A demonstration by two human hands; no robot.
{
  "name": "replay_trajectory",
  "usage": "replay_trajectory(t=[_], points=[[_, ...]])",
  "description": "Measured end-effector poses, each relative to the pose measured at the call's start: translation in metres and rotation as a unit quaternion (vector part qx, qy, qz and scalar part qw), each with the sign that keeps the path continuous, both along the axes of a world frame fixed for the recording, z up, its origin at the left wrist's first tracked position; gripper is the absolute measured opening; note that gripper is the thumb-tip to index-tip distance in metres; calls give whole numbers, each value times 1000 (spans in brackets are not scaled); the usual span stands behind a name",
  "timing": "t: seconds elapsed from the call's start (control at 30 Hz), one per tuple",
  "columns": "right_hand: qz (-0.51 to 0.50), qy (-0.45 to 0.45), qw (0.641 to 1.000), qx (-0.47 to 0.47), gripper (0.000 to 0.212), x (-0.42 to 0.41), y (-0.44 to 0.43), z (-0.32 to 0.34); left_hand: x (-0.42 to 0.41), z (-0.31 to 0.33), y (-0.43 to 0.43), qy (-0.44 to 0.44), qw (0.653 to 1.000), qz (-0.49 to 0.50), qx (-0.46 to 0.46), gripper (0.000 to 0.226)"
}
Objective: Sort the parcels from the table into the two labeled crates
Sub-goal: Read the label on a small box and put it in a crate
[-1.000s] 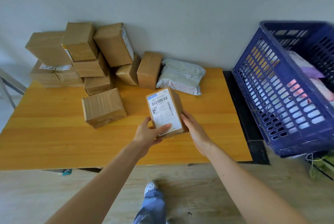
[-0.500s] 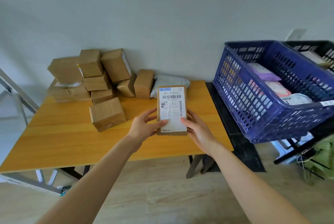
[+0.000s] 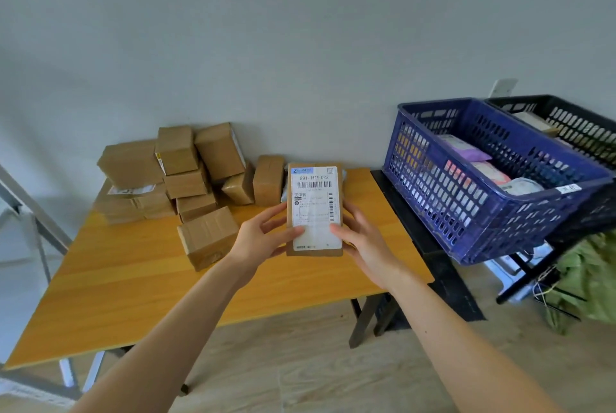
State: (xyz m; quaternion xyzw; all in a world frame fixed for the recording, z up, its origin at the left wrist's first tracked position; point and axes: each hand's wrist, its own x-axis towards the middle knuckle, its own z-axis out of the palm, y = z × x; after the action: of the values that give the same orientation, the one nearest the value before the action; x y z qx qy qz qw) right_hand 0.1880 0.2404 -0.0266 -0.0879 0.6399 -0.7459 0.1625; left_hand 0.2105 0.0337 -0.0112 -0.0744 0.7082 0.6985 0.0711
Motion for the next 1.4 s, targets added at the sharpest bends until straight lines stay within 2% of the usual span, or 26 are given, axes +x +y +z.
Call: replay_trajectory(t=[0.33,0.53,0.8,1.0,1.2,1.4], points=[[-105,-14,993,57,65,28,30,4,-10,-6,26,1,993,-111,49,60],[-150,-26,984,93,67,41,77,13,-19,-6,76,-4,983,-174,67,56],[-239,-63,965,88,65,65,150,14,-25,0,157,-2,964,-261,57,53],[-281,-72,953,90,78,81,212,15,-24,1,232,-9,958,-284,47,44],[-298,-66,949,84,74,91,301,12,-17,2,332,-22,957,-288,26,33],[-310,-59,946,72,75,103,405,7,-12,-2,444,-39,961,-274,4,40]])
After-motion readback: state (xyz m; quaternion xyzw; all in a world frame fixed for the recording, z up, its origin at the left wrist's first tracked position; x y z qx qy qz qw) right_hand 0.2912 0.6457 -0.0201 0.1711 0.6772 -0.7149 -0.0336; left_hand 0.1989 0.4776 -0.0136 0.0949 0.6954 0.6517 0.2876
